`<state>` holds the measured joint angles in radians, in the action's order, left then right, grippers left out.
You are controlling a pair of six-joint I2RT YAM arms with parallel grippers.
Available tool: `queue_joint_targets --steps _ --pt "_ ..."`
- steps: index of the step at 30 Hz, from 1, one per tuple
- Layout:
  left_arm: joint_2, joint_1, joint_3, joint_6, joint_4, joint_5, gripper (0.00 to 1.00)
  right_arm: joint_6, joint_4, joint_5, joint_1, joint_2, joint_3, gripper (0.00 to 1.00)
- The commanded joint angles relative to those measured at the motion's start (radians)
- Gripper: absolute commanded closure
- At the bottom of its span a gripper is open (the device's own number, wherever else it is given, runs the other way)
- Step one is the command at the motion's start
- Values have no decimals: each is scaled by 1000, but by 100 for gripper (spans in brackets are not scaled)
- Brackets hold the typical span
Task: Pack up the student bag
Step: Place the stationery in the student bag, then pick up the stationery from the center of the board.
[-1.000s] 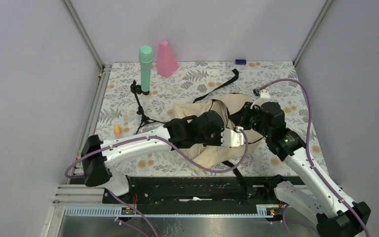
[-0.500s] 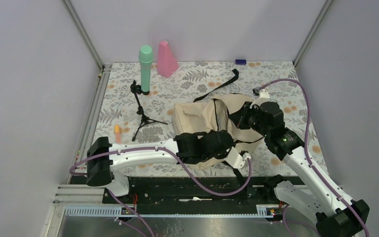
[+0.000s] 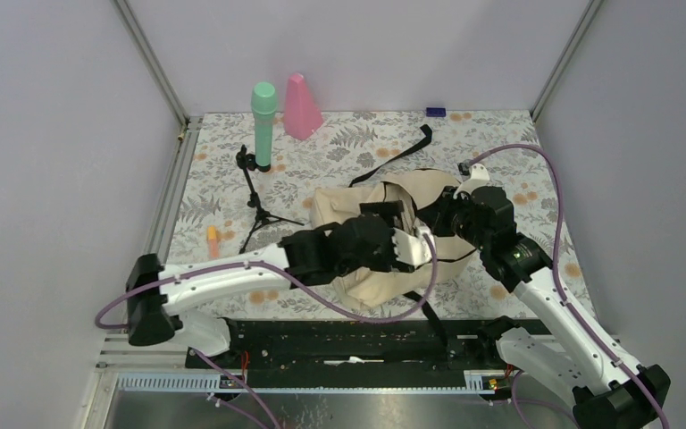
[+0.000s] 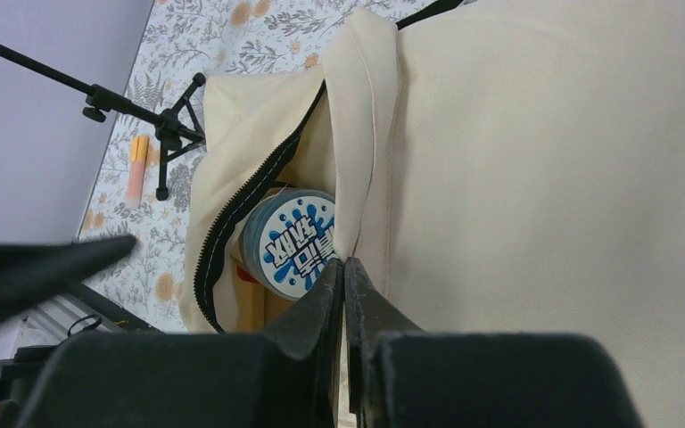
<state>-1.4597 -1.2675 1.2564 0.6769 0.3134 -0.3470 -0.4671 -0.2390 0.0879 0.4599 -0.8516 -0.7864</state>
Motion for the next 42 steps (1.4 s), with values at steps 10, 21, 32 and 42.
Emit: queue_joint_targets --steps 10,21,32,42 --pt "355 261 -202 -703 -166 250 2 31 88 -38 2 -5 -70 100" --pt "556 556 -461 -943 -54 191 1 26 126 -51 2 -13 -38 100" --pt "601 850 -612 -1046 58 12 1 38 169 -54 2 -18 -12 100" --pt "594 1117 -660 -1045 33 -18 1 48 206 -47 0 -4 19 100"
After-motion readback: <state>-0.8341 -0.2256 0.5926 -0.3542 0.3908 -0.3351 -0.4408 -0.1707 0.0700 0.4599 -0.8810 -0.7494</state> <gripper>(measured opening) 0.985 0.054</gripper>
